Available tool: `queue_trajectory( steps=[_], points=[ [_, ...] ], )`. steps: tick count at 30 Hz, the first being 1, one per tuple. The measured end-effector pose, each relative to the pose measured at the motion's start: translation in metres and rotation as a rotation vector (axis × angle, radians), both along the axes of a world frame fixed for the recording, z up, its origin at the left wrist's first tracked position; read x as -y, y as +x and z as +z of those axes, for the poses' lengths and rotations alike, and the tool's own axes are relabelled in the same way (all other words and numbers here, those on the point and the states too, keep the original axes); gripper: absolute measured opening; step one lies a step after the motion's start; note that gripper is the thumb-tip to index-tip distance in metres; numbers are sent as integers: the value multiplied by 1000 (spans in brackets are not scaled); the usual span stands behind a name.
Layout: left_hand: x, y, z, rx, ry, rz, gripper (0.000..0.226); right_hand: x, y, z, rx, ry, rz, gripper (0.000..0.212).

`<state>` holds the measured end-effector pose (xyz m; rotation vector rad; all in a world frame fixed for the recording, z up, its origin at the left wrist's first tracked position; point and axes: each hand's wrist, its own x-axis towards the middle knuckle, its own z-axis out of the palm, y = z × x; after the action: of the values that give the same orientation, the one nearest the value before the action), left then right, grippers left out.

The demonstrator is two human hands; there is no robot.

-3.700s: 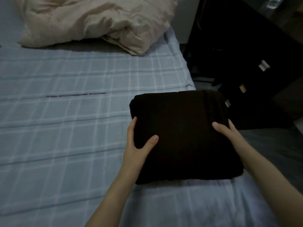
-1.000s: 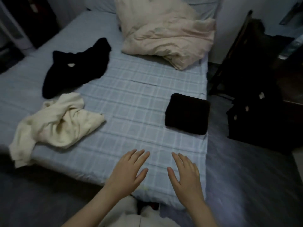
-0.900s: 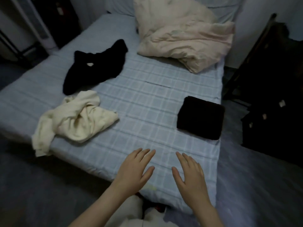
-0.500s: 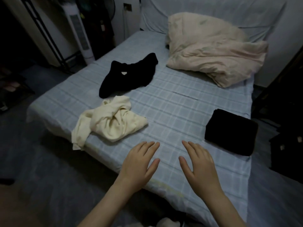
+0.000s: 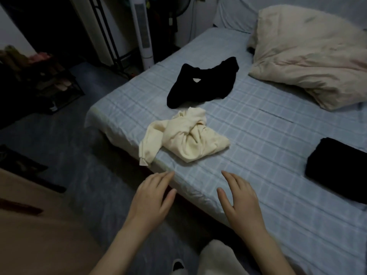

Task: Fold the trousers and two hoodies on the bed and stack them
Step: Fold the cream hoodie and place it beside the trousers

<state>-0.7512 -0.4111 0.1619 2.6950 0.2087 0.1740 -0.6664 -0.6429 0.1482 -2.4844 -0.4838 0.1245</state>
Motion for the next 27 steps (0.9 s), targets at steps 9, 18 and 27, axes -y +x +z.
queue_trajectory(
  steps=[9,18,27],
  points=[
    [-80,37,-46,-137,-88,60,50,-82,61,-35,-51,-80,58,51],
    [-181,185,-21,-110,-11,-28,59,-181,192,-36,-10,-45,52,45],
    [-241,303,-31,-145,-6,-257,59,-235,264,-30,59,-93,-105,49]
  ],
)
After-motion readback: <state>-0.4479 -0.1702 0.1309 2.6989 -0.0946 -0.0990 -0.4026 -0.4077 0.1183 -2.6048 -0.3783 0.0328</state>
